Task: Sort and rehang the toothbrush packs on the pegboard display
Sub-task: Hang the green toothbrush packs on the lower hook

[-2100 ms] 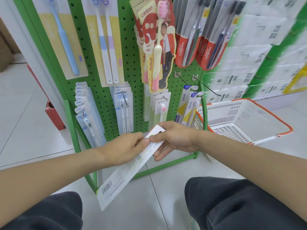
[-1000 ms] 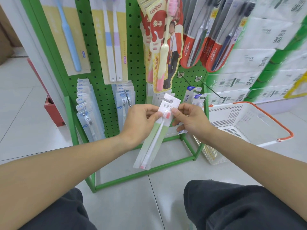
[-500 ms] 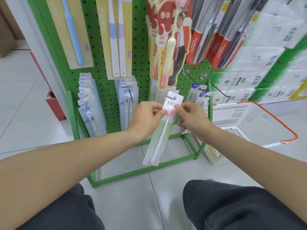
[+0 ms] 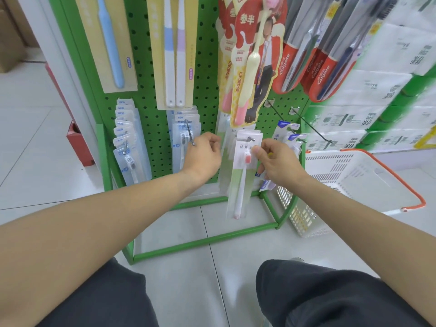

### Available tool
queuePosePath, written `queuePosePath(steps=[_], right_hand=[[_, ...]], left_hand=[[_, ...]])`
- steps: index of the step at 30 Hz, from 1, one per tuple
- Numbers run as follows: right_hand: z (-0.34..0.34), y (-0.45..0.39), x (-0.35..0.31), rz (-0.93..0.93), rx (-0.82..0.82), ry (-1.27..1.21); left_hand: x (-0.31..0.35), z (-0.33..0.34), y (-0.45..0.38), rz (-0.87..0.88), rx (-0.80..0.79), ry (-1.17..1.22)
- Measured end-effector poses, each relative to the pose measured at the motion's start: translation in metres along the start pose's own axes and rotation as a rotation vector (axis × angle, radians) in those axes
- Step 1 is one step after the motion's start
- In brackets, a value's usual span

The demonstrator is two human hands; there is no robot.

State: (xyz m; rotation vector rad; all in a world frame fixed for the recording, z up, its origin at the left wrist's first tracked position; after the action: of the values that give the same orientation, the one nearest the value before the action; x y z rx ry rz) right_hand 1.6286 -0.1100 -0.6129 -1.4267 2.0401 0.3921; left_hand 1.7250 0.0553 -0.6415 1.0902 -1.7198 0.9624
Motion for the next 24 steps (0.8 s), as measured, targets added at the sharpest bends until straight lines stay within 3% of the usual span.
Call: queuePosePath(steps=[6,13,16,24], right_hand=[[-0.004,-0.009,-0.002,0.009,-0.090,0.036],[-0.005,-0.017,0.005,-0.021,-0.112,0.049],[-0.005,-0.017,0.005,-0.021,-0.113,0.028],[-0.004,-0.017,0.008,-0.027,-0.092,0.008]], left_hand=[[0.007,0.020,-0.030,-0.102,0.007,-0.047],[-0.001,0.044,-0.071,-0.161,0.135,-0.074],[-0.004,0.044,-0.078,-0.156,0.195,-0.045],[-0.024,0.054,-0.082,-0.203,0.144,0.137]])
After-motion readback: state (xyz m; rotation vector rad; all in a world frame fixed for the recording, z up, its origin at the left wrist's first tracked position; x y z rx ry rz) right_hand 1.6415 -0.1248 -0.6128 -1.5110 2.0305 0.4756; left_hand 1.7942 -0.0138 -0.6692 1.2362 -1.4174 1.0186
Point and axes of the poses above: each hand's wrist, its own y-axis away from the middle knuckle, its own z-axis out of the palm, x = y × z, the point moved 4 cm from there along -y, towards the middle knuckle, and after that the axes turned 6 degrees about y, right-handed, at the moved point
